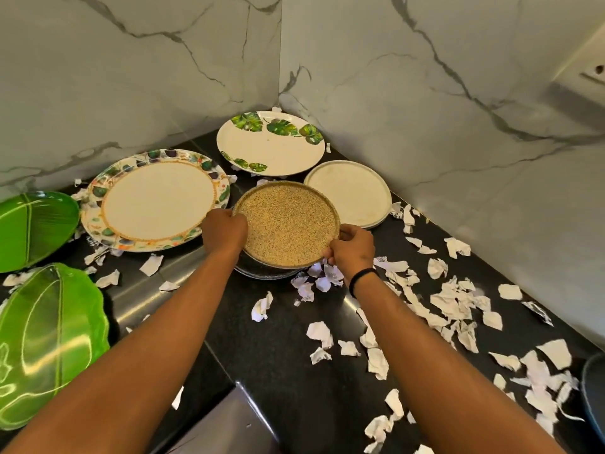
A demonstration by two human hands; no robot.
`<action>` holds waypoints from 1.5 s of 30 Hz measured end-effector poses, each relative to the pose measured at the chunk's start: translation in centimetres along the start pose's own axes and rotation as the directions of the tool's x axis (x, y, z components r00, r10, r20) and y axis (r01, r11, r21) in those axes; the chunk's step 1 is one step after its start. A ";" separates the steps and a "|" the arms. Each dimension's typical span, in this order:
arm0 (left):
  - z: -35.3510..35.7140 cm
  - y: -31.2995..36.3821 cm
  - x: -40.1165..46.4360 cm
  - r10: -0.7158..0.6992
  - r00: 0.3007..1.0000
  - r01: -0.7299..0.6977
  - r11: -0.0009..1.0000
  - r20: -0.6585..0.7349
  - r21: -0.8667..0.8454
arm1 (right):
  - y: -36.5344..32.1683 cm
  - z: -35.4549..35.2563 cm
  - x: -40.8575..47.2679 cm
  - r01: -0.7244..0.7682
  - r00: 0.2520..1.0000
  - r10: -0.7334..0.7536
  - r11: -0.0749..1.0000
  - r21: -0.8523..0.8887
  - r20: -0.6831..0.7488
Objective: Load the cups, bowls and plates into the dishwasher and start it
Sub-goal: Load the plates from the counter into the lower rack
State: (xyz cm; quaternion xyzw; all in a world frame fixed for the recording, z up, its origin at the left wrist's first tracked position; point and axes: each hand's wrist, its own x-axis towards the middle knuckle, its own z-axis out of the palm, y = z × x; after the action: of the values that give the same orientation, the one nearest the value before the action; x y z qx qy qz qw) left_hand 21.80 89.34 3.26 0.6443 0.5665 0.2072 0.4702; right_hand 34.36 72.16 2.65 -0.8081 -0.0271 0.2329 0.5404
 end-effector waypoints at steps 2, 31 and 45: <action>-0.7 0.5 -1.2 0.045 0.999 -0.044 0.998 0.012 -0.049 | 0.3 -0.6 -0.8 0.016 0.999 -0.015 0.999 0.033 -0.043; 2.4 -3.4 -36.4 0.275 0.438 -0.100 0.961 0.856 -0.257 | 15.1 -25.7 -37.4 0.279 0.696 0.195 0.813 0.511 -0.691; 2.3 -8.1 -62.7 0.241 -0.077 -0.265 0.930 0.968 -0.253 | 28.3 -36.9 -57.2 0.472 0.320 0.549 0.614 0.633 -0.772</action>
State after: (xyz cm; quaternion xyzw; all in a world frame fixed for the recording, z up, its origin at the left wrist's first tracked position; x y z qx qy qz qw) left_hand 2.19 29.87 12.02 0.6943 -0.0670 -0.2338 0.6774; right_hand -7.54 11.77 8.73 -0.4522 0.4210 -0.2842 0.7331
